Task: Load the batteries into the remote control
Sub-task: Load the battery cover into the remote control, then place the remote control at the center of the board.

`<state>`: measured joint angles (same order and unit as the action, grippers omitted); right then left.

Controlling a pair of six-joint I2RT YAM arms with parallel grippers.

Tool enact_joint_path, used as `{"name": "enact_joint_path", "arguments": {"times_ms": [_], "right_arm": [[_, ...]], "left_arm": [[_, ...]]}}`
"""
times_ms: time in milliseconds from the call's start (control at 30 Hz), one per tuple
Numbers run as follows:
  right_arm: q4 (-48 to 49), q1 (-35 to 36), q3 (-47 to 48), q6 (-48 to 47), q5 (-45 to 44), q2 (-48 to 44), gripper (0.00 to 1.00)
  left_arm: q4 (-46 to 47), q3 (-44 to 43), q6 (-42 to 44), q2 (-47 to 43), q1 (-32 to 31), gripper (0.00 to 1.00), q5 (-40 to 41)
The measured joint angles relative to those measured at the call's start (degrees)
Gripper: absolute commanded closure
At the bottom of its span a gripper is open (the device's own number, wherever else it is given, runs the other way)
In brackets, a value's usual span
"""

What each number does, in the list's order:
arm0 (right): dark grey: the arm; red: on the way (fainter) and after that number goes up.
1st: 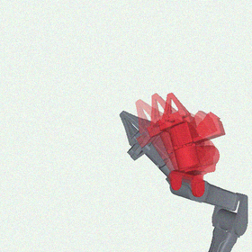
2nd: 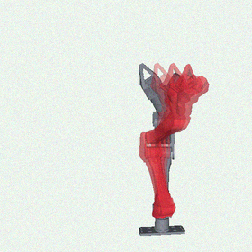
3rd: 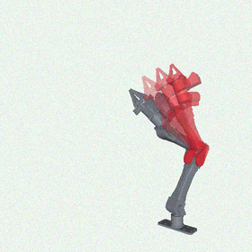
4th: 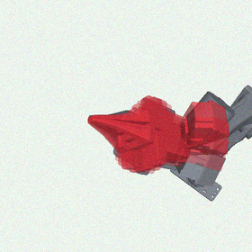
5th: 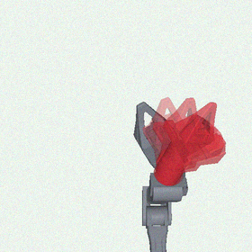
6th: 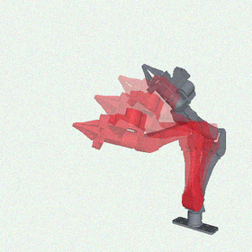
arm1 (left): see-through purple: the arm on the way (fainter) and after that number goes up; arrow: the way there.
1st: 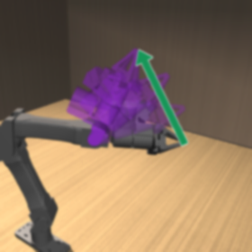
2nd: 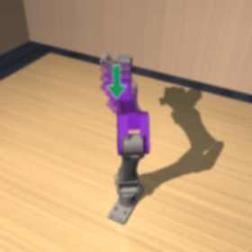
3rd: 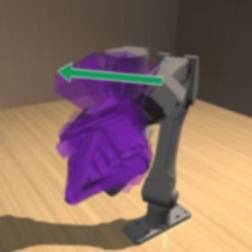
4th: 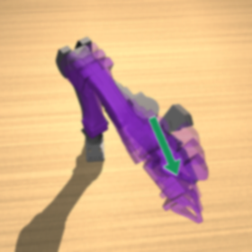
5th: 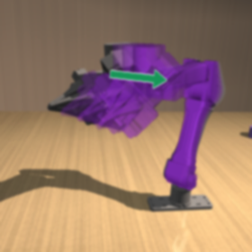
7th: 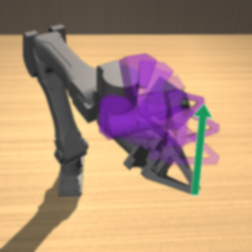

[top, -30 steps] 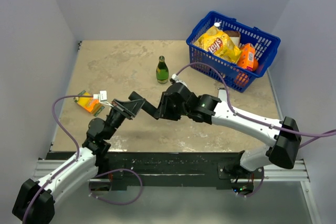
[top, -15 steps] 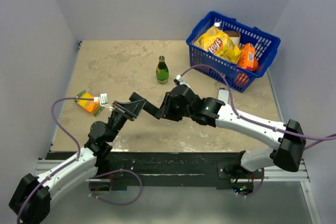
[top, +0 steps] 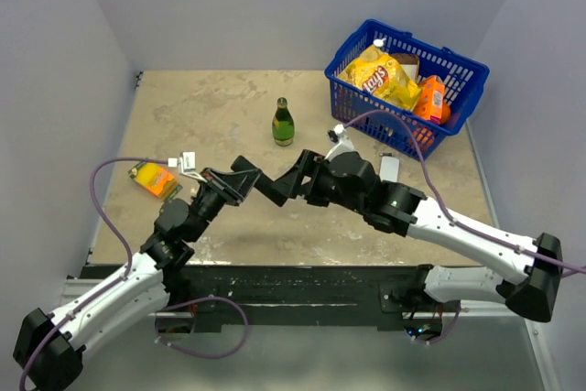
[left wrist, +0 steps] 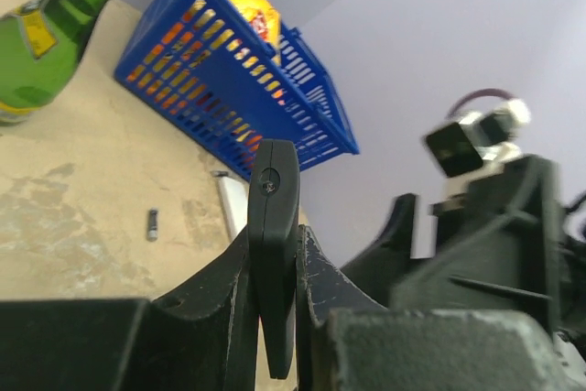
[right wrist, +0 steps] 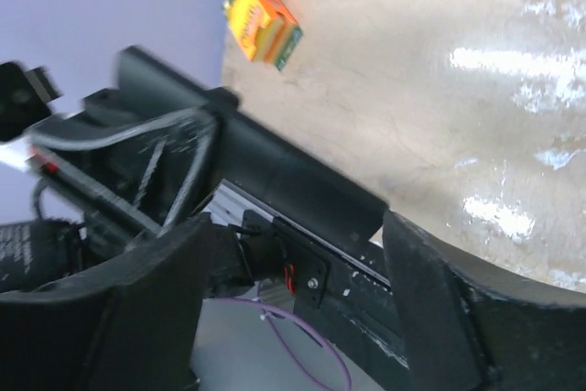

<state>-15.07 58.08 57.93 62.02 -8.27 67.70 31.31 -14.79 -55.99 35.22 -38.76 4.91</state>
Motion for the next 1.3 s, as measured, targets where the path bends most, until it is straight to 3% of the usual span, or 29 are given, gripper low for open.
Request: {"name": "enact_joint_path", "arguments": {"times_ms": [133, 300, 467, 667, 933, 1300], "right_arm": [[-0.22, -0.02, -0.11, -5.46, -1.29, -4.68, 0.17], [-0.79, -0.02, 0.39, -18.73, -1.14, -7.89, 0.10], [-0.35, -0.02, 2.84, -33.14, 2.34, -4.81, 0.08], [-0.11, 0.02, 3.87, -44.17, 4.94, 2.95, 0.08], [0.02, 0.02, 3.89, -50.84, 6.54, 6.62, 0.11], [-0.55, 0.02, 4.22, -52.89, 7.85, 8.85, 0.11]], "left_arm": [[-6.29, -3.15, 1.03, 2.78, 1.66, 1.00, 0.33], [-10.32, -3.96, 1.25, 4.76, 2.45, 1.00, 0.17], [-13.62, -5.95, 1.60, 5.70, 2.49, 1.00, -0.76], [-15.63, -8.31, 1.66, 5.46, 2.49, 1.00, -1.95], [-17.51, -9.22, 1.79, 5.25, 2.49, 1.00, -3.26], [-17.55, -9.42, 1.77, 5.86, 2.49, 1.00, -4.76]]}}
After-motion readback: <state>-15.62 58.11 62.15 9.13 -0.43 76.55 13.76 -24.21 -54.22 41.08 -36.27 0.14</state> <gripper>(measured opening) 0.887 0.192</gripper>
